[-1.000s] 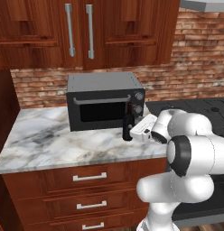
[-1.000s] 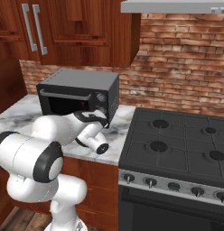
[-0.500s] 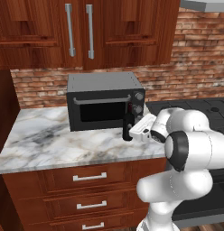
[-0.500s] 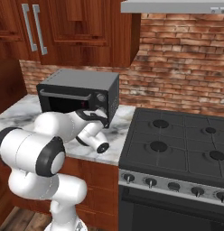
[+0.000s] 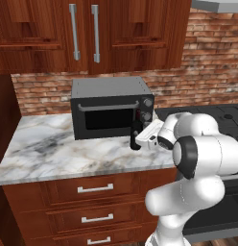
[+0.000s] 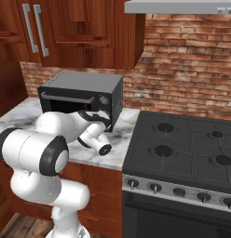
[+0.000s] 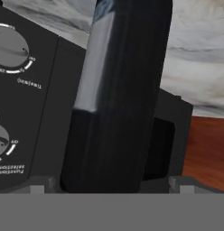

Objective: There is a wine glass and glass cup on the dining counter. Place the wine bottle next to the wine glass and the juice bottle next to the glass cup.

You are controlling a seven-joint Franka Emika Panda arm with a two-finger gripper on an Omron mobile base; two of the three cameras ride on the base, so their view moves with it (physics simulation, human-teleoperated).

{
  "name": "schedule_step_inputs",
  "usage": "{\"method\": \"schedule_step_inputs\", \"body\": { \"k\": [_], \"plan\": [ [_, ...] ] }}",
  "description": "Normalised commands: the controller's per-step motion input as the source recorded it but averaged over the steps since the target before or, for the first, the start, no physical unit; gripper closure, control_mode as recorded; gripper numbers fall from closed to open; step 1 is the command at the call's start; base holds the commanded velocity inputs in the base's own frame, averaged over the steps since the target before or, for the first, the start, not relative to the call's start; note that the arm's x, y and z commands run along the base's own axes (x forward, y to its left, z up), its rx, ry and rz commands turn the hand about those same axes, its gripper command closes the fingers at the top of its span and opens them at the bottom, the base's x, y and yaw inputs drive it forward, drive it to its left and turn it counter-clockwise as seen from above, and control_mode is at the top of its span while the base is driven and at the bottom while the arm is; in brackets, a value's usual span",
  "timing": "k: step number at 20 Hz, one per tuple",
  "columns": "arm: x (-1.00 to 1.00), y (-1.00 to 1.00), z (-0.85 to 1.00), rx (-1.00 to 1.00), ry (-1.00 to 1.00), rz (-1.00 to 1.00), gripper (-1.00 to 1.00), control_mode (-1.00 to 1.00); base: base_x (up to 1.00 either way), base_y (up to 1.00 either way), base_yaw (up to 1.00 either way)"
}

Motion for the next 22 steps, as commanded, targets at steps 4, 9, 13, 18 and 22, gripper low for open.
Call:
{"method": "schedule_step_inputs", "body": {
  "k": [4,9,13,18,22],
  "plan": [
    [0.16,0.02,0.00,-0.02,0.00,-0.02,-1.00,-1.00,0.00,0.00,0.00],
    [0.18,0.00,0.00,-0.02,0.00,-0.03,-1.00,-1.00,0.00,0.00,0.00],
    [0.12,0.00,-0.03,-0.01,0.00,-0.02,-1.00,-1.00,0.00,0.00,0.00],
    [0.00,0.08,-0.14,0.00,0.01,0.00,1.00,-1.00,0.00,0.00,0.00],
    [-0.13,0.26,-0.04,-0.04,0.03,0.00,1.00,-1.00,0.00,0.00,0.00]
  ]
}}
